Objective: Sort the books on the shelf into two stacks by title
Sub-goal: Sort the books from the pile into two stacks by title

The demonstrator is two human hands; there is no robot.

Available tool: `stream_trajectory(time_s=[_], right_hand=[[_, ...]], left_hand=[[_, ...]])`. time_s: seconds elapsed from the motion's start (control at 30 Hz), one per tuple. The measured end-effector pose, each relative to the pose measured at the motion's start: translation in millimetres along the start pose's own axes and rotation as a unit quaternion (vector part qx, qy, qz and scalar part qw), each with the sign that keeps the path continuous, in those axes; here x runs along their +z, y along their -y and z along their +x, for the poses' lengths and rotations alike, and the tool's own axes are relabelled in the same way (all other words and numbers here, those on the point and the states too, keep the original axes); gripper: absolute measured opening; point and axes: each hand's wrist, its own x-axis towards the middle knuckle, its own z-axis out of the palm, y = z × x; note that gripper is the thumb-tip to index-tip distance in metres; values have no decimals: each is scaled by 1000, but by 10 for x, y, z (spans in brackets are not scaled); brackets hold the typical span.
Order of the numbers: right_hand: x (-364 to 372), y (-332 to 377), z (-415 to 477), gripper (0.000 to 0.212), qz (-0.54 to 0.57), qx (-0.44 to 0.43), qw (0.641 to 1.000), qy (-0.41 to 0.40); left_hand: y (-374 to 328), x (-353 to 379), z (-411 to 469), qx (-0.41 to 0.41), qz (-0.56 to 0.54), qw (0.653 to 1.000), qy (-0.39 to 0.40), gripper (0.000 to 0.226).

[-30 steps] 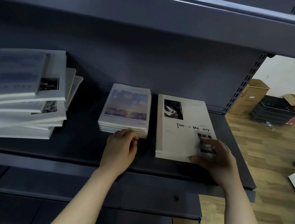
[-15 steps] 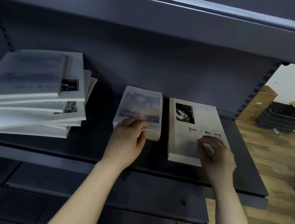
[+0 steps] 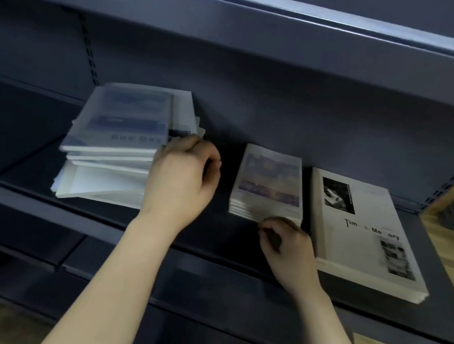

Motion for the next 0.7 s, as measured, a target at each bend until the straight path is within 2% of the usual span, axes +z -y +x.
stream_trajectory(time_s=[0.23,0.37,0.5,0.6,0.7], right_hand=[[308,212,34,13,8,6,999,39],[393,199,21,11,-31,-15,999,20],[412,186,0,11,-51,-12,999,1],[422,189,-9,11,-56,-12,998,-4],[425,196,-9,11,-58,-10,998,-3]], left_hand=[[596,-299,149,-78,82,993,-22,10],[898,-519,171,-162,149,975,-18,24],[1099,-682,153,-225,172,959,-28,24],[1236,-714,136,-280,155,947,14,39],[1274,-733,167,-300,141,942,55,53]])
